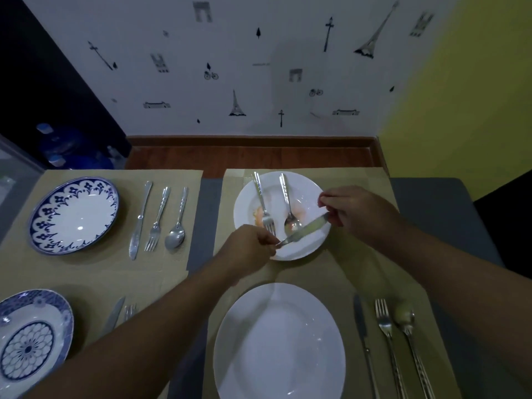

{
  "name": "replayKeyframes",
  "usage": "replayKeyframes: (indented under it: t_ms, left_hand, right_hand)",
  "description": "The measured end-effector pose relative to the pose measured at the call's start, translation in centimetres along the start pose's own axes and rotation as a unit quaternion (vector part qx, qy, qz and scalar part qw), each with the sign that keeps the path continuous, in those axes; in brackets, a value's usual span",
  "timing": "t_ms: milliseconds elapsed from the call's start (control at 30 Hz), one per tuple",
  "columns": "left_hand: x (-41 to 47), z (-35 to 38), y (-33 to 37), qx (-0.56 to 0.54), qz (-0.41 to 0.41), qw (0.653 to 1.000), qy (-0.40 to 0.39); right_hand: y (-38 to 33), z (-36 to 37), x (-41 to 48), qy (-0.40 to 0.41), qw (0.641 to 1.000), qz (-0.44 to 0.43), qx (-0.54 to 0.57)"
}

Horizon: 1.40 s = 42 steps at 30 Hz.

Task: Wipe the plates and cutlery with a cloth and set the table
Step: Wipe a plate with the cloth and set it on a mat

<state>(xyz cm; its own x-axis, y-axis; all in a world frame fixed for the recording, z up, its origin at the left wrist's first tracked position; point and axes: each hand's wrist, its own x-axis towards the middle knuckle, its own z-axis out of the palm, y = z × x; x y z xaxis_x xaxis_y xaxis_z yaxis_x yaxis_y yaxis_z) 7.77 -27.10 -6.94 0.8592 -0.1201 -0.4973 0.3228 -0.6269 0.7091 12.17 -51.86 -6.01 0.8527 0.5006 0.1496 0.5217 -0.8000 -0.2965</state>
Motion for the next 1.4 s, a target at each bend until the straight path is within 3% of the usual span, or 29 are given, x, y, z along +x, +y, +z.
replayKeyframes:
  t_ms: [67,133,233,367,467,567,700,833,933,1067,1233,1400]
  left_hand:
    - [1.5,0.0,2.0,0.108,0.061,0.992,-0.009]
    - [3.8,0.2,4.3,0.237,0.140,0.961,-0.009]
    - [7.3,1.3,8.1,0.423,0.267,0.866,-0.008]
    - [10.9,4.8,12.8,0.523,0.424,0.739,-0.010]
    - [13.4,8.2,14.2,0.577,0.458,0.674,-0.056]
    - [15.6,10.7,14.4,0.613,0.456,0.636,-0.103]
    - [17.4,12.0,13.5,0.611,0.453,0.640,-0.107]
    - [17.2,12.7,11.9,0.537,0.476,0.696,-0.028]
    - [15.7,12.9,10.4,0.539,0.402,0.738,-0.051]
    - [14.4,13.5,8.2,0.602,0.350,0.713,-0.085]
    - [14.5,13.5,7.5,0.608,0.309,0.730,-0.044]
    - [12.9,11.9,7.2,0.547,0.343,0.764,-0.008]
  right_hand:
    - [1.2,-0.2,-1.8,0.007,0.999,0.027,0.017]
    - [2.6,-0.3,-4.0,0.016,0.998,0.051,0.043]
    - [4.2,-0.6,-7.1,0.034,0.995,0.071,0.061]
    - [4.4,-0.6,-10.0,0.049,0.998,0.029,0.032]
    - [5.1,0.1,-11.7,0.043,0.995,0.064,0.055]
    - [5.8,0.7,-12.3,0.031,0.995,0.066,0.073]
    - [6.3,1.2,-12.7,0.017,0.994,0.061,0.086]
    - [7.0,1.8,-12.7,0.006,0.993,0.072,0.098]
    - [7.4,2.1,-12.5,-0.001,0.992,0.074,0.105]
    - [7.5,1.5,-12.0,-0.003,0.992,0.075,0.105]
    - [7.5,1.6,-11.0,-0.003,0.992,0.096,0.085]
    - [7.2,1.3,-9.6,-0.030,0.987,0.132,0.088]
